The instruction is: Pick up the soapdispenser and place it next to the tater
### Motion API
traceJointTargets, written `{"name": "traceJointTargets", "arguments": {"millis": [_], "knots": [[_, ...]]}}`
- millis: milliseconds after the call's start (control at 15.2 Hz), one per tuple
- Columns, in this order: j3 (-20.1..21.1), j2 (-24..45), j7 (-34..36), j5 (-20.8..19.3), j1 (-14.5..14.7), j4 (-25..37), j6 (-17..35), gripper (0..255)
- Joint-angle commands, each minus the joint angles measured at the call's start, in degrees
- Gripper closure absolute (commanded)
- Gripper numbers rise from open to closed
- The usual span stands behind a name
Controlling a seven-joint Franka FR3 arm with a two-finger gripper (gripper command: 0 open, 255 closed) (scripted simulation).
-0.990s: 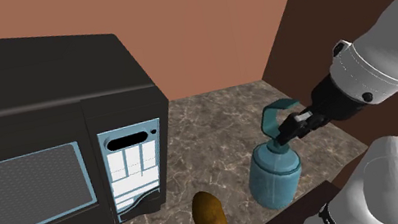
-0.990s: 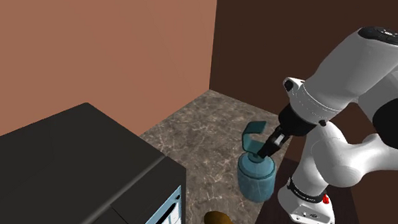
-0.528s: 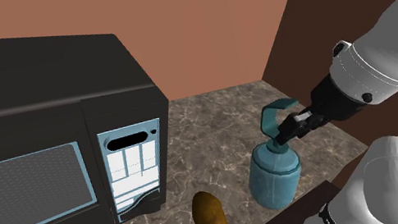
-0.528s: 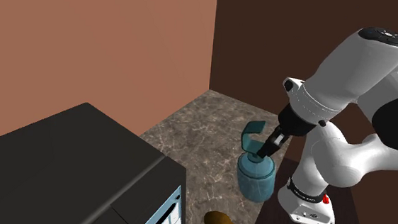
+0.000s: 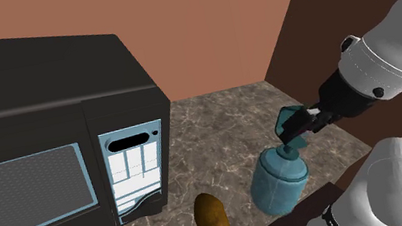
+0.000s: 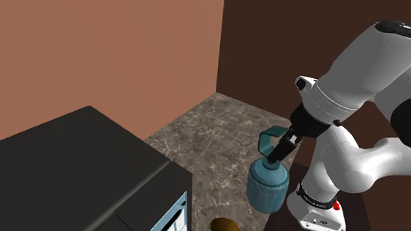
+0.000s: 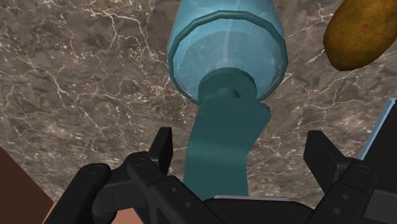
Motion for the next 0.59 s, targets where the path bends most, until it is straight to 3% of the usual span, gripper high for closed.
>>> {"name": "traceJointTargets", "arguments": {"millis": [0, 528], "knots": [[-0.7, 0.7, 0.2, -0.6, -0.4, 3.7, -3.0, 0], [-1.0, 1.1, 0.3, -0.9, -0.5, 5.4, -4.3, 0]]}}
